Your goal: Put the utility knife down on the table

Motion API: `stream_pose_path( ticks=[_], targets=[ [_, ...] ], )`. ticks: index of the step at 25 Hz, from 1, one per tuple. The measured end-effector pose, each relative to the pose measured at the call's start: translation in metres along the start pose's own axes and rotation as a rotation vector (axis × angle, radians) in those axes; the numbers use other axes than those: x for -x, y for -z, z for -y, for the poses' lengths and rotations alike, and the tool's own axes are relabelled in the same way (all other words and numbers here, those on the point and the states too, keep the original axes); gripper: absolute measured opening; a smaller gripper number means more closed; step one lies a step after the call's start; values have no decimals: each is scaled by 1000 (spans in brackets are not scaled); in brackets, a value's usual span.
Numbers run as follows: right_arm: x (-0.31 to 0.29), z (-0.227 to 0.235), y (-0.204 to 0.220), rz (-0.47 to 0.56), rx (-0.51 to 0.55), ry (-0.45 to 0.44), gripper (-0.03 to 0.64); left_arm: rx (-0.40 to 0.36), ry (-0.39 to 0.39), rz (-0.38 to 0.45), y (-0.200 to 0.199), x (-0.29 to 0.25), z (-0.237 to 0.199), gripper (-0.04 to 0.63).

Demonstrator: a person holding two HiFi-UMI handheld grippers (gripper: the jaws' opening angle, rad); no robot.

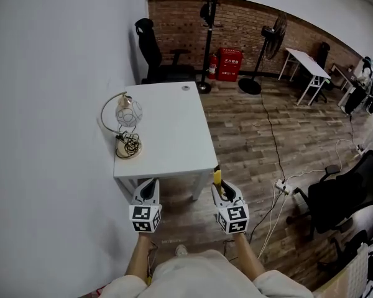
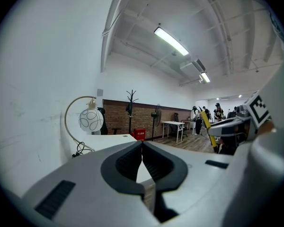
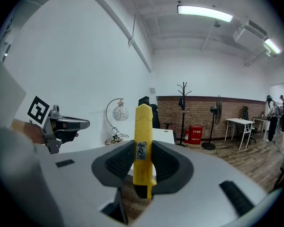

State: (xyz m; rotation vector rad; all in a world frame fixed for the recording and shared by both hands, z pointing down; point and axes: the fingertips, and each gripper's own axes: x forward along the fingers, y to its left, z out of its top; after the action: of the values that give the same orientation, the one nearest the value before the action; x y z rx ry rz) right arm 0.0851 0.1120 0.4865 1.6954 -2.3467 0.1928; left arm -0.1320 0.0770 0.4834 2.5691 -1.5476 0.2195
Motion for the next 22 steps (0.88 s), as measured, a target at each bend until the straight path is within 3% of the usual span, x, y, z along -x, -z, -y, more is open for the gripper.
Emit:
stream_pose_path(
  ticks=[22],
  targets=[
    [-141, 34, -2, -23, -34, -29, 110, -10, -12, -43, 2, -117, -70, 6]
  ],
)
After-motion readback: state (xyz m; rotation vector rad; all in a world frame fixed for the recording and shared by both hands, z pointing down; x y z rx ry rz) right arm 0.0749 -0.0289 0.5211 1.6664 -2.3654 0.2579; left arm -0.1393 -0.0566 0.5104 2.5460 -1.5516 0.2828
